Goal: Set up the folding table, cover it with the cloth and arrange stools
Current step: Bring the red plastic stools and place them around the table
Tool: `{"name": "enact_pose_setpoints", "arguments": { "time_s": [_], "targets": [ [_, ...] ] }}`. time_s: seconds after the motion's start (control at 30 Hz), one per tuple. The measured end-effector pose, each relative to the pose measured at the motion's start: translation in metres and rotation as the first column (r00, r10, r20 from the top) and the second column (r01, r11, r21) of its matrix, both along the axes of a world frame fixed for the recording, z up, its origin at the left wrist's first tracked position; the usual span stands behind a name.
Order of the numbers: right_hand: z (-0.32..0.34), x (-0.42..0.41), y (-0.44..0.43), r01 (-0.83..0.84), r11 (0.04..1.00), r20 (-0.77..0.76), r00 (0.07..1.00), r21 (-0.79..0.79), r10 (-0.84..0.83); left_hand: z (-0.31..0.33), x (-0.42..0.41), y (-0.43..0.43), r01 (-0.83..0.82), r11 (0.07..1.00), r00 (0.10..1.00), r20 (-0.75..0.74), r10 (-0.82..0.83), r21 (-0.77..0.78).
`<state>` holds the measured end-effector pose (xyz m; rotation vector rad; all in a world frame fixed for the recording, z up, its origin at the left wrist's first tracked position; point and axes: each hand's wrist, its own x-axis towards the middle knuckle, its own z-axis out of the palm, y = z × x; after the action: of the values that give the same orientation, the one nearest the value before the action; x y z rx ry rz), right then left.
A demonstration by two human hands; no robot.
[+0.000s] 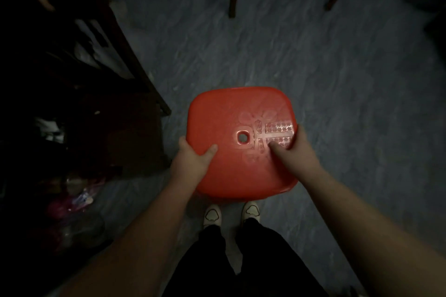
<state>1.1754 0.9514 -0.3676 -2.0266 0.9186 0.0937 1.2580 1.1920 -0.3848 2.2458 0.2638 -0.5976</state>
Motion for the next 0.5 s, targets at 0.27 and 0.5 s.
{"name": "enact_pose_setpoints", "arguments": {
  "time_s": [0.27,0.5],
  "targets": [
    [0.144,-0.074,0.020,0.172,0.976,0.185,0.972,-0.137,-0.145,0.153,-0.004,-0.017,0.312,0.937,0.906,0.247,-0.343,0.158],
    [0.177,-0.123,-0.011,0.343,0.921,0.226,0.927,-0.187,-0.299,0.205,-0.024,-0.083,0.476,0.827,0.731,0.388,-0.562,0.300]
  ]
}}
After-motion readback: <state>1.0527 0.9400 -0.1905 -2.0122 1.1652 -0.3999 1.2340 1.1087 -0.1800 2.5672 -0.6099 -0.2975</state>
